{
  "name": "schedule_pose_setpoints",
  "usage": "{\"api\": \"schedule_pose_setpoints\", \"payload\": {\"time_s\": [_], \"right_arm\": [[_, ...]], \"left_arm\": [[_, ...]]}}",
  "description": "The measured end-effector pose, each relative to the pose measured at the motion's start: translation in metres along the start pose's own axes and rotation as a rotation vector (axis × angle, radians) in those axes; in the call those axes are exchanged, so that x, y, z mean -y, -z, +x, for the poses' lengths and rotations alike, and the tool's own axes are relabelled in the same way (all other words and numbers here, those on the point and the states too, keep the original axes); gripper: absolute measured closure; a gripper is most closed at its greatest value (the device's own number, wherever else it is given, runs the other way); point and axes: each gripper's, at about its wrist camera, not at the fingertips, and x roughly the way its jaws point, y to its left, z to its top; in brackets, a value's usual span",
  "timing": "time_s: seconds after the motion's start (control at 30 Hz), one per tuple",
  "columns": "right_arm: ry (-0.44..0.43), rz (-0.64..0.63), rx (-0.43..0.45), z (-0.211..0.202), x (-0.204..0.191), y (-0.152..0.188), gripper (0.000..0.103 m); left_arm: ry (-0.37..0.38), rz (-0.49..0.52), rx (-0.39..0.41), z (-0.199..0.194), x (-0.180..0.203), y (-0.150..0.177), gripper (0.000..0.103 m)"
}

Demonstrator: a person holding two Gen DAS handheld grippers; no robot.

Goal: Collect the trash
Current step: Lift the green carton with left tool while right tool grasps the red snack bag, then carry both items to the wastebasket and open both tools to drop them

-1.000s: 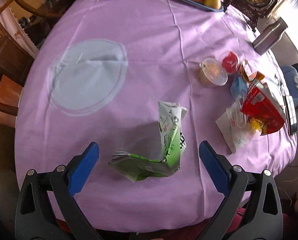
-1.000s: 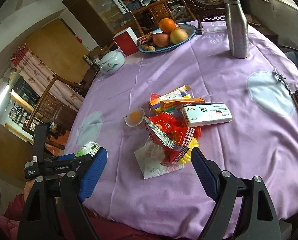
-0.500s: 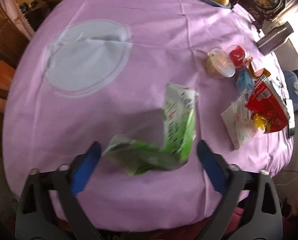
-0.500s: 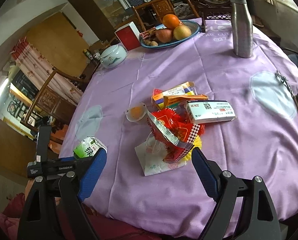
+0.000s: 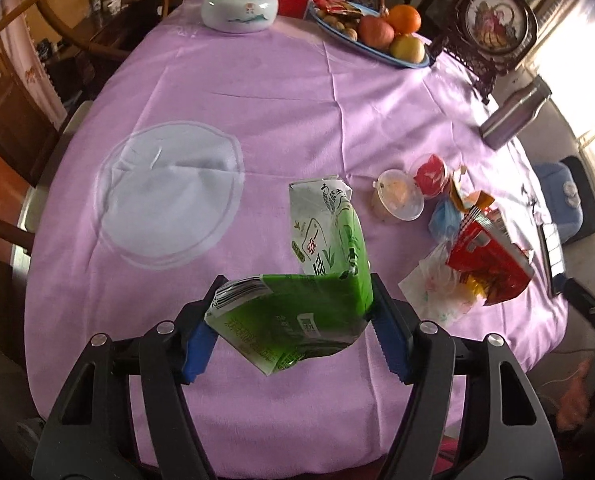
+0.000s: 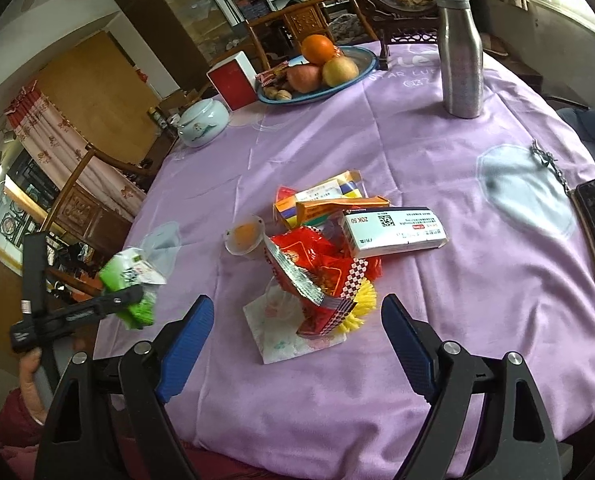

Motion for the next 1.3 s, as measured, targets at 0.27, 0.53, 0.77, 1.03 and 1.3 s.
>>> {"api": "schedule_pose_setpoints", "payload": {"time_s": [0.27,0.53,0.77,1.03,1.3], "right_arm": [[0.006,-0.063,-0.122,0.051,0.01,-0.008,0.047],[-0.233,-0.231,-0.01,0.018,-0.022,-0.033,0.078],[-0.355,-0.348,-0.041,0.022,-0.05,-0.049,0.078],[-0.482,-0.498,-0.156,0.05,-0.111,-0.041,0.078],[-0.605,-0.647,-0.266,0.068,-0.19,-0.012,0.078]], "left_arm": [[-0.045,-0.067,0.045,-0.021,-0.002,0.005,0.036],[-0.093,-0.158,0.082,-0.034,0.003,0.015,0.036],[-0.141,-0.25,0.134,-0.052,-0.001,0.028,0.036],[-0.261,-0.48,0.193,-0.093,-0.049,0.082,0.036],[-0.389,-0.739,0.216,-0.139,-0.111,0.165,0.036]]}}
